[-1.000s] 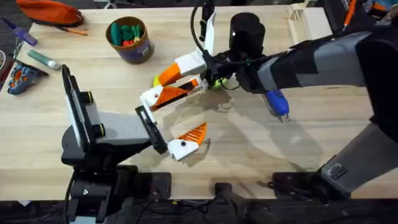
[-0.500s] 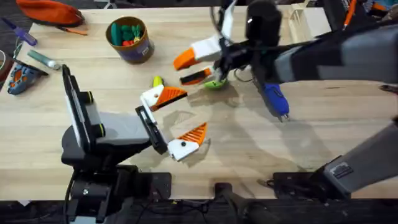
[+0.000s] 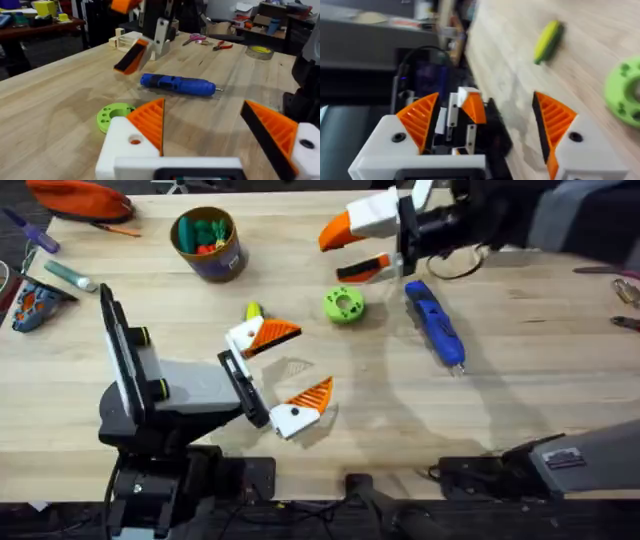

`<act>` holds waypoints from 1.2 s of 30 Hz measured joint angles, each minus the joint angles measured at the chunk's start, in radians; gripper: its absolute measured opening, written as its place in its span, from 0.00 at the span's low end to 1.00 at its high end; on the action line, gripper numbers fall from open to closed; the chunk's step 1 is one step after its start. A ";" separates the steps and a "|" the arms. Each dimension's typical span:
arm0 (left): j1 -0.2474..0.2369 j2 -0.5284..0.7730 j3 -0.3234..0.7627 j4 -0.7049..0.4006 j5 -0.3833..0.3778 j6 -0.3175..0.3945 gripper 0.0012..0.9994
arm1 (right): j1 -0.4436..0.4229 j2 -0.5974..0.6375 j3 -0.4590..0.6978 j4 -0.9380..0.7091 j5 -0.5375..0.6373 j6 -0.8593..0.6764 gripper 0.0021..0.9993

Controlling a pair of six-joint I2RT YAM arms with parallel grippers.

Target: Pick up the gripper from the table and insert it into the empty holder that is missing its gripper. Then pick up a screw, insert it into the mounting hole, and use the screwdriver to tighten it. Finally, clean up the table by picking up the vegetable and placing it into the bucket.

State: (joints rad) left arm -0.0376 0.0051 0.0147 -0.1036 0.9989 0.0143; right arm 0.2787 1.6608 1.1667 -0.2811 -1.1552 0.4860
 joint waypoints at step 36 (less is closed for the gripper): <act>0.000 0.000 0.000 0.000 0.000 0.000 0.99 | -0.002 -0.175 0.491 -0.902 0.939 -0.435 0.99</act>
State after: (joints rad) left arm -0.0376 0.0053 0.0150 -0.1036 0.9989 0.0143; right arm 0.2764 1.4860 1.6581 -1.1826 -0.2165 0.0505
